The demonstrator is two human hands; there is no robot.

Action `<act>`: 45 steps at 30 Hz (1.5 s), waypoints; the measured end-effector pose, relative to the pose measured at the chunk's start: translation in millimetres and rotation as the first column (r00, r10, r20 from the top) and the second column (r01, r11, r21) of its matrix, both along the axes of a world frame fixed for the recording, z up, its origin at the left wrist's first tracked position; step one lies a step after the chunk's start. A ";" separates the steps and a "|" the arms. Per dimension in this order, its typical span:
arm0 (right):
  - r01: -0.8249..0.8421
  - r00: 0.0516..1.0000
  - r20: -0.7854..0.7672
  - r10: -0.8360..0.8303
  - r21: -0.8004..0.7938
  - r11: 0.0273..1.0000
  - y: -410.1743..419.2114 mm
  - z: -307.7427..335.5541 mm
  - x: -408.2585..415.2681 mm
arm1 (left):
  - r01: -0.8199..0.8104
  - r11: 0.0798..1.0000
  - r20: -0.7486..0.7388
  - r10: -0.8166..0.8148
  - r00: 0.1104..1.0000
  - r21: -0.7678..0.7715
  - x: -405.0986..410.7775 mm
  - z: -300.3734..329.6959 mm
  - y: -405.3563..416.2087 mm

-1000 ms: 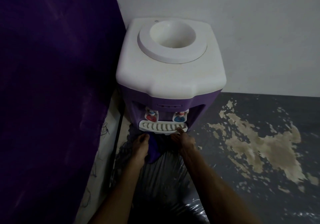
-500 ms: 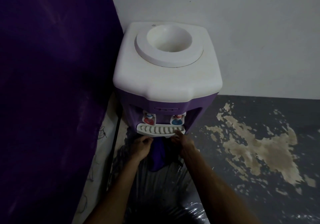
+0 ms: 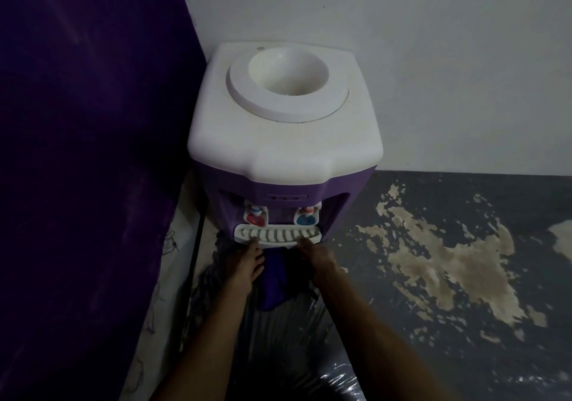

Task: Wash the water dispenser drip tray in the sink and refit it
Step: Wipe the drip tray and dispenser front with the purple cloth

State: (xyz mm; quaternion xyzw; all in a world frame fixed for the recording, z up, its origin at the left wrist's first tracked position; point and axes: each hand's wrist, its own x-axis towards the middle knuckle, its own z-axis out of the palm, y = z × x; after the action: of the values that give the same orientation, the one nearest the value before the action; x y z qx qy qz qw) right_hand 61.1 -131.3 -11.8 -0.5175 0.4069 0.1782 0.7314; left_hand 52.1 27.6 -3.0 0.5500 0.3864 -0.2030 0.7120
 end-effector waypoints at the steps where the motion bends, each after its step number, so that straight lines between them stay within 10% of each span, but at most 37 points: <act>1: 0.002 1.000 -0.007 -0.002 0.001 1.000 0.4 1.5 -0.7 | -0.002 1.000 -0.005 0.002 1.000 -0.002 1.0 0.1 -0.8; 45: -0.048 0.999 -0.007 0.048 -0.073 0.996 -3.8 13.6 -6.8 | 0.036 0.996 0.036 -0.039 0.999 0.076 -11.5 -0.2 0.2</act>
State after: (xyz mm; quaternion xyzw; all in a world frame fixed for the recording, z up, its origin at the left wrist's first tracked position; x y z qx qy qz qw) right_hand 54.3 -135.1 1.9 -0.5532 0.4023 0.1821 0.7064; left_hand 40.5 27.8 -3.3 0.5872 0.3700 -0.1915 0.6941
